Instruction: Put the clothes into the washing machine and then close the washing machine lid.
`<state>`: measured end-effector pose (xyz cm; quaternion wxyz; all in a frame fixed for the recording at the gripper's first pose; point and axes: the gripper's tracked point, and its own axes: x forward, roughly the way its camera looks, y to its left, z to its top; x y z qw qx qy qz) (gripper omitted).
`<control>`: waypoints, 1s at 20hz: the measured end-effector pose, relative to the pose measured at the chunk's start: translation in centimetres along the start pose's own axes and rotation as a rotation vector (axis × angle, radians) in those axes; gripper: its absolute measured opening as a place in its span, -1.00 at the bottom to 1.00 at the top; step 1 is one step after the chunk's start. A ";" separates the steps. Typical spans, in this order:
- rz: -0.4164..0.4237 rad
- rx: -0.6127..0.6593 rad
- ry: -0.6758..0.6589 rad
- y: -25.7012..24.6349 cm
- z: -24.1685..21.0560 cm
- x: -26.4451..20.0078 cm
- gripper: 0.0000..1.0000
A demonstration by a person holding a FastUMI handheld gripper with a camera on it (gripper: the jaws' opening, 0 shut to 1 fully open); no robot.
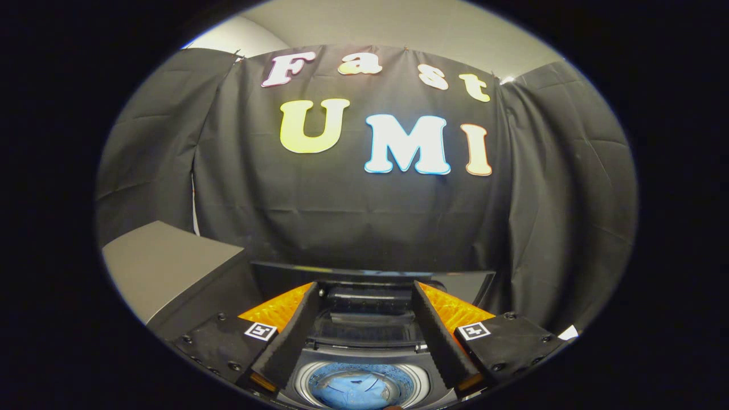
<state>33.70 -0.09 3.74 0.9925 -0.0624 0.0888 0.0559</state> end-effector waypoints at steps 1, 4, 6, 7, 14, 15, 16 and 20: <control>-0.002 0.007 -0.002 -0.1 0.3 0.7 1.00; -0.017 0.023 -0.023 -0.5 1.3 2.7 1.00; -0.016 0.045 -0.026 -0.5 1.5 4.4 1.00; -0.021 0.057 -0.021 -0.6 1.3 5.2 1.00; -0.039 0.072 -0.006 -0.8 0.5 8.4 1.00; -0.037 0.077 0.014 -0.8 -0.2 8.6 1.00; -0.031 0.083 0.019 -0.6 -0.5 8.6 1.00; -0.029 0.093 -0.006 -0.5 -0.6 7.5 1.00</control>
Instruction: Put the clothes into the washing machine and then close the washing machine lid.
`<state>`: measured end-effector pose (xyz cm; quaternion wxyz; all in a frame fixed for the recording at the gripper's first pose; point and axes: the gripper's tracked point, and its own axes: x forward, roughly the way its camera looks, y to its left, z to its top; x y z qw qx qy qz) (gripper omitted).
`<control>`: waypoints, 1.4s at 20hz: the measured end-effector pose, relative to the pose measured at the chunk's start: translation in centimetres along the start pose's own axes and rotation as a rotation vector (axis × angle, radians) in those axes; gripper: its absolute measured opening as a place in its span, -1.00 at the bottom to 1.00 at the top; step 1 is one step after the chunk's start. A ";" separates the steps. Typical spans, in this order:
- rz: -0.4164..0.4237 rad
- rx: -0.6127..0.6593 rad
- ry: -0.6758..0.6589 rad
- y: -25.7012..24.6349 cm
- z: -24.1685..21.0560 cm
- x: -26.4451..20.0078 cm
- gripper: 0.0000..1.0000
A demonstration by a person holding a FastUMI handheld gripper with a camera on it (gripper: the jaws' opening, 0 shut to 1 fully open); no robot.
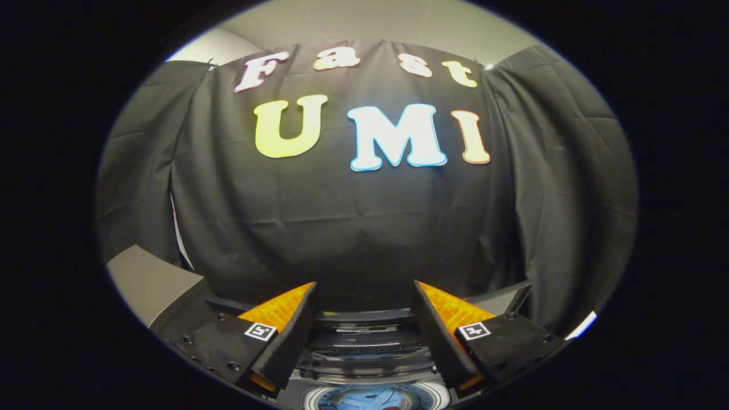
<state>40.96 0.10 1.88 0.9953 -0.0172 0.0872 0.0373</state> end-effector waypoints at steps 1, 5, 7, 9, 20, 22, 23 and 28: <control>-0.001 0.000 -0.002 0.0 0.1 -0.4 1.00; -0.002 0.004 -0.015 -0.1 -0.4 -1.8 1.00; -0.005 0.001 -0.021 -0.1 -0.5 -2.7 1.00; -0.004 0.004 -0.025 0.0 -0.7 -3.4 1.00; 0.048 -0.014 -0.057 1.2 -3.4 -7.8 0.97; 0.037 -0.036 -0.094 1.0 -1.6 -7.6 0.97; 0.039 -0.035 -0.115 1.2 -0.3 -7.2 0.97; 0.049 -0.015 -0.121 1.7 2.0 -3.2 0.98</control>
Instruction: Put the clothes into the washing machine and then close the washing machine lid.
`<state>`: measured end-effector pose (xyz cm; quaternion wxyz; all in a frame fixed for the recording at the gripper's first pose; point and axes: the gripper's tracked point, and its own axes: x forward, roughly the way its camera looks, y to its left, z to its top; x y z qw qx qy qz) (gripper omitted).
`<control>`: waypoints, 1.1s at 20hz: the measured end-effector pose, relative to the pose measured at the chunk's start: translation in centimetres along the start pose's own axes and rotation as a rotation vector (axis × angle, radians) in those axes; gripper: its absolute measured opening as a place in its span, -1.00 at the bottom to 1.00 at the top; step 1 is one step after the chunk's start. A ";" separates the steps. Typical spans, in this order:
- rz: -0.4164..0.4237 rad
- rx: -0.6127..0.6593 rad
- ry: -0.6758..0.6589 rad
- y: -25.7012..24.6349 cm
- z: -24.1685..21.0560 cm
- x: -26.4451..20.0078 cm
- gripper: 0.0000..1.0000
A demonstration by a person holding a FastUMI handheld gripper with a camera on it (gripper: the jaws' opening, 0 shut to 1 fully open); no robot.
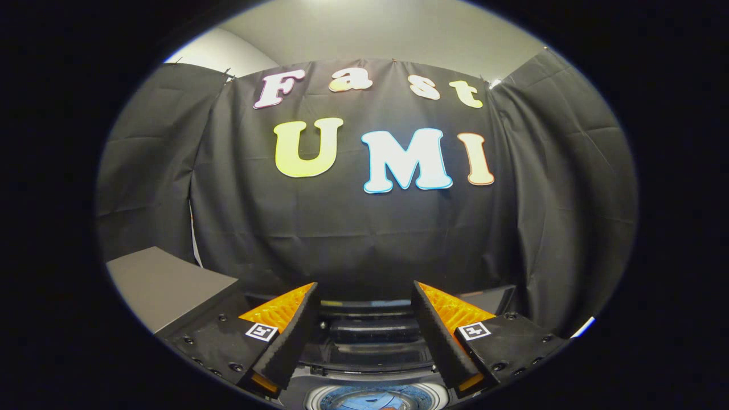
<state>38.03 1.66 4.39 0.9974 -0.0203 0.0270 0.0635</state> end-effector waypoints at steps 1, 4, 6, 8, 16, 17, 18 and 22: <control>-0.002 0.003 0.002 0.0 0.1 0.8 0.98; -0.006 0.026 0.024 -0.3 -0.4 2.9 0.98; -0.015 0.034 0.038 -0.5 -0.8 3.7 0.98; -0.021 0.027 0.056 -0.6 -1.4 4.2 0.98; -0.021 0.017 0.090 -1.0 -3.1 3.4 1.00; -0.018 0.022 0.085 -1.1 -2.9 3.1 1.00; -0.012 0.019 0.088 -1.0 -3.0 2.8 1.00; -0.002 0.015 0.097 -1.0 -3.1 1.5 0.99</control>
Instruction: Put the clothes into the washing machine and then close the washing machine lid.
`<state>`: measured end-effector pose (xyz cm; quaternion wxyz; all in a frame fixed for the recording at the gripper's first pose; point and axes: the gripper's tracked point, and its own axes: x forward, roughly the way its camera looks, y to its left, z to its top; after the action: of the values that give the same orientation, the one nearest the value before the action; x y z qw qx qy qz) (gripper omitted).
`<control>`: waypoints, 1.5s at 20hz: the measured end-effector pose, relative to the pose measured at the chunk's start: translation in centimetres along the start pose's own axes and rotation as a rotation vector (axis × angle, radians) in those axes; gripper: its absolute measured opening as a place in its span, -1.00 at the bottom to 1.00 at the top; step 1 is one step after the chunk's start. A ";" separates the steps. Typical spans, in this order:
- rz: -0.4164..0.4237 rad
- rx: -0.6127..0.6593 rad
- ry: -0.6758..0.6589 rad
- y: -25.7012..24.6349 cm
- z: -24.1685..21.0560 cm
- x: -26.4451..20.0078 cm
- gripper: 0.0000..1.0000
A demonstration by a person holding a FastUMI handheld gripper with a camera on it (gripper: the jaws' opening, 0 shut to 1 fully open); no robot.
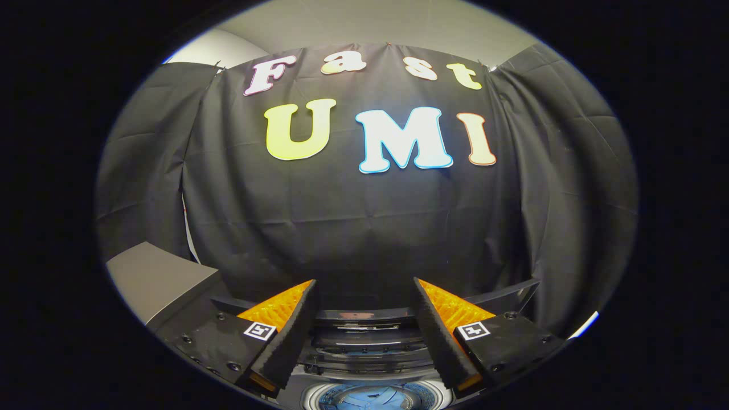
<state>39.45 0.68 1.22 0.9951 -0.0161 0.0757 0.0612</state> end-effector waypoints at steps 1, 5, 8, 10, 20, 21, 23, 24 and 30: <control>0.000 -0.001 0.002 0.0 -0.1 -0.4 0.99; 0.000 -0.006 -0.008 0.0 -0.5 -2.1 0.99; -0.001 -0.012 -0.011 0.1 -0.9 -3.2 0.99; -0.001 -0.010 -0.015 0.1 -1.1 -4.1 0.99; -0.003 -0.018 -0.008 0.1 -3.2 -7.9 0.98; -0.003 -0.018 -0.004 0.1 -3.6 -8.4 0.98; -0.003 -0.016 0.001 0.2 -4.3 -9.5 0.98; -0.002 -0.016 0.004 0.2 -4.9 -10.1 0.98; 0.006 -0.036 0.031 0.6 -8.3 -13.8 0.98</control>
<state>24.58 -0.68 -4.86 0.9932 -0.0346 0.0900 0.0650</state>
